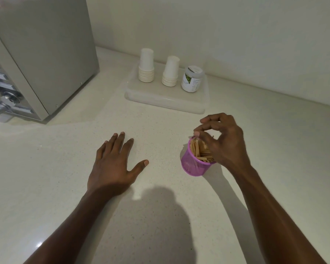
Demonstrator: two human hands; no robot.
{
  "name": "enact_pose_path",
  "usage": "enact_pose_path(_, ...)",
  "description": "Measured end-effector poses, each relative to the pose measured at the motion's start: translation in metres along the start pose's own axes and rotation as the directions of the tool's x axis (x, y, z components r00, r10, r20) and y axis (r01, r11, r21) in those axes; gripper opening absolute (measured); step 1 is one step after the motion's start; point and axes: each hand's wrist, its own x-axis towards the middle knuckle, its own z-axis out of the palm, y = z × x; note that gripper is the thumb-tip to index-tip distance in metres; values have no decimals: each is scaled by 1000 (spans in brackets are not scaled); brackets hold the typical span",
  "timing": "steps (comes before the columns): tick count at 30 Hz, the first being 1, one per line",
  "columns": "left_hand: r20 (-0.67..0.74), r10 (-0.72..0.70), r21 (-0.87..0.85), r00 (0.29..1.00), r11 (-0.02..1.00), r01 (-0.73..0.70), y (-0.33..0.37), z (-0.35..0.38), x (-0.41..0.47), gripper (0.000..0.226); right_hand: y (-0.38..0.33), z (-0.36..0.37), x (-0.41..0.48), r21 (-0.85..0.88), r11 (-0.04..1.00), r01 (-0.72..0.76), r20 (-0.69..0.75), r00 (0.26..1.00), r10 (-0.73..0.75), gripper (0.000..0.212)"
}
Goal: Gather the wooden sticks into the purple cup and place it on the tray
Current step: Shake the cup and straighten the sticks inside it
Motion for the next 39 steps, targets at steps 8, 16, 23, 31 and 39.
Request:
enact_pose_path(8, -2, -5, 1, 1000, 1000, 5, 0, 0, 0, 94, -16, -52, -4, 48, 985, 168, -348, 927, -142, 12)
enact_pose_path(16, 8, -7, -1, 1000, 1000, 7, 0, 0, 0, 95, -11, -28, -17, -64, 984, 168, -213, 961, -178, 2)
enact_pose_path(23, -15, 3, 0, 1000, 1000, -3, -2, 2, 0, 92, 6, -2, -25, -45, 998, 49, 12, 999, -48, 11)
enact_pose_path(31, -14, -4, 10, 1000, 1000, 4, -1, 2, 0, 93, 31, -29, -18, 136, 989, -52, -208, 975, 80, 22)
enact_pose_path(39, -6, -4, 16, 1000, 1000, 4, 0, 1, 0, 94, 45, -23, -27, -185, 979, 85, -47, 994, -95, 24)
